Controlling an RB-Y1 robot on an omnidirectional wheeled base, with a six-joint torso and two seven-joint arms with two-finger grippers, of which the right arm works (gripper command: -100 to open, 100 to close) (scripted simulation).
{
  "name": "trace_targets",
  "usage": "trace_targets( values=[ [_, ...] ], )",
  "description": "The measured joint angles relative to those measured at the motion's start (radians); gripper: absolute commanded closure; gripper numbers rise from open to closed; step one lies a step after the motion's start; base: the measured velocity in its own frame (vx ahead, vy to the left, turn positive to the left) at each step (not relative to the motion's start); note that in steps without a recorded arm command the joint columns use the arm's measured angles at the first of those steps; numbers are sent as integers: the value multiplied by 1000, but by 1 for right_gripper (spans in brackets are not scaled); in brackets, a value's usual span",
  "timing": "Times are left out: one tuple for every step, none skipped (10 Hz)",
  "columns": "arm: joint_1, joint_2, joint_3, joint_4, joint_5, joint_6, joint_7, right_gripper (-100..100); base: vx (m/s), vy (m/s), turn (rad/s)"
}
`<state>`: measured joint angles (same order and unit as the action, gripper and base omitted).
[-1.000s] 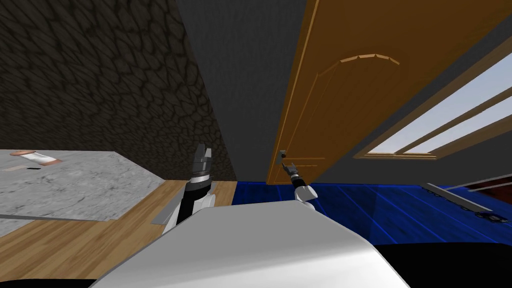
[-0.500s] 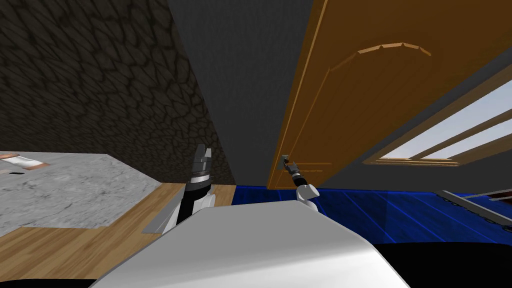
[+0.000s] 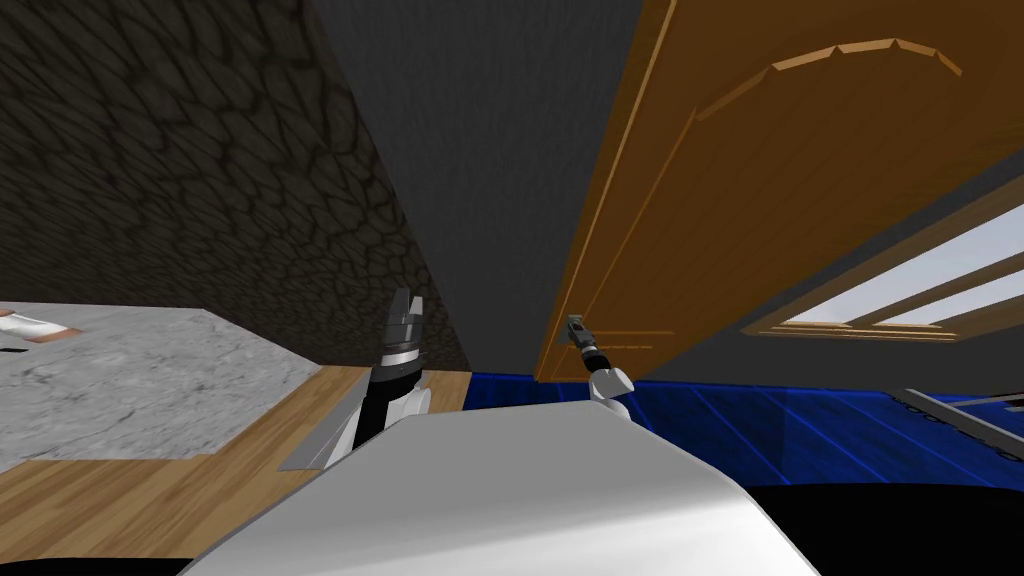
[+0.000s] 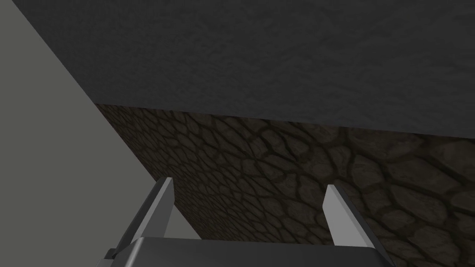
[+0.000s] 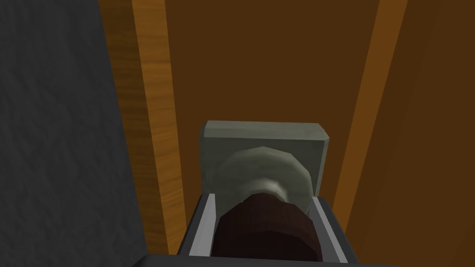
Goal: Pull the door open
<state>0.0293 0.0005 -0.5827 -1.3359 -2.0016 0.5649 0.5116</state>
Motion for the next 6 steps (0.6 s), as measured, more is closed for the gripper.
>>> trace_targets(
  values=[
    [1,0,0,1,0,-1,0,100,-12,1,-1],
    [2,0,0,1,1,-1,0,100,-5,0,0],
    [2,0,0,2,1,-1,1,100,0,0,0],
    [3,0,0,2,1,-1,1,100,-86,-73,94],
    [3,-13,5,8,0,9,-3,100,-148,-90,103],
    [4,-21,10,10,0,21,-8,100,-170,-52,65]
  ],
)
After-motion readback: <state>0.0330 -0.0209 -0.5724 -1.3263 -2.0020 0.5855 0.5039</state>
